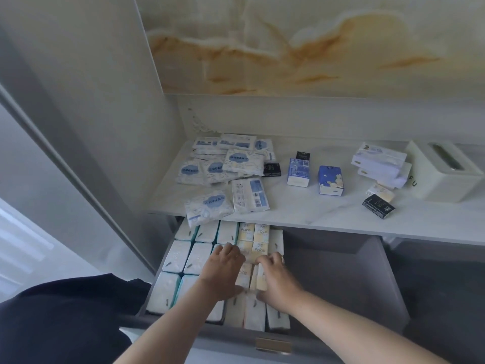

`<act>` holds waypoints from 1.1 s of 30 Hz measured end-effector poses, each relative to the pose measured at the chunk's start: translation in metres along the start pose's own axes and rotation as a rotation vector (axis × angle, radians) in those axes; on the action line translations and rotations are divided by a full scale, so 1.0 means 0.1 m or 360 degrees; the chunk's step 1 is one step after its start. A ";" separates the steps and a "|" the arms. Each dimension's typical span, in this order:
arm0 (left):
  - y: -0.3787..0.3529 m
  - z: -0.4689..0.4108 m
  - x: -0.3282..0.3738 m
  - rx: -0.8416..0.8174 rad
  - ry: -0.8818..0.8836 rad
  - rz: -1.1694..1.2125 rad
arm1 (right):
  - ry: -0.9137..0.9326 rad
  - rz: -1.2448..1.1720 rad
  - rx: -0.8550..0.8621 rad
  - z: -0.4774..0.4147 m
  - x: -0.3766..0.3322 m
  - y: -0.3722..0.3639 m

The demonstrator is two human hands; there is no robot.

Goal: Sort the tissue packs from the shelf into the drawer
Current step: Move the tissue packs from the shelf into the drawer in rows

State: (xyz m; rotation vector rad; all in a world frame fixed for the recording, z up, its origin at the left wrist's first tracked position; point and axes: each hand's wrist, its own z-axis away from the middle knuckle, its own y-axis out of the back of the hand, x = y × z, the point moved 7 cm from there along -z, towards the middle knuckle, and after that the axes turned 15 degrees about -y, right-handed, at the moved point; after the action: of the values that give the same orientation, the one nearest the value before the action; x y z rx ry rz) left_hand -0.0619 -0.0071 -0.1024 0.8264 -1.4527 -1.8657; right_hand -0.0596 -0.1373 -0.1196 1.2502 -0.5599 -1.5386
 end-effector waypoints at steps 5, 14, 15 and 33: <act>-0.02 0.01 0.02 0.0037 -0.0028 0.0073 | 0.0010 0.0024 -0.0197 -0.08 0.10 0.00; 0.01 0.01 0.07 0.0024 -0.0063 0.0102 | -0.0095 0.0060 -0.0025 -0.07 0.08 0.01; 0.01 0.01 0.09 0.0010 -0.0065 0.0105 | -0.0113 0.0096 -0.0052 -0.07 0.08 0.03; 0.16 0.13 -0.04 0.0176 -0.0002 0.0536 | 0.0084 0.0395 -0.0399 0.32 -0.30 -0.08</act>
State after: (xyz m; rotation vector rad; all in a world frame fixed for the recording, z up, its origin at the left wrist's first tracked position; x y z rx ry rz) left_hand -0.0686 0.0006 -0.0842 0.5867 -1.5968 -1.5461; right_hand -0.0942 -0.1149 -0.1024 0.9874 -0.4536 -1.3186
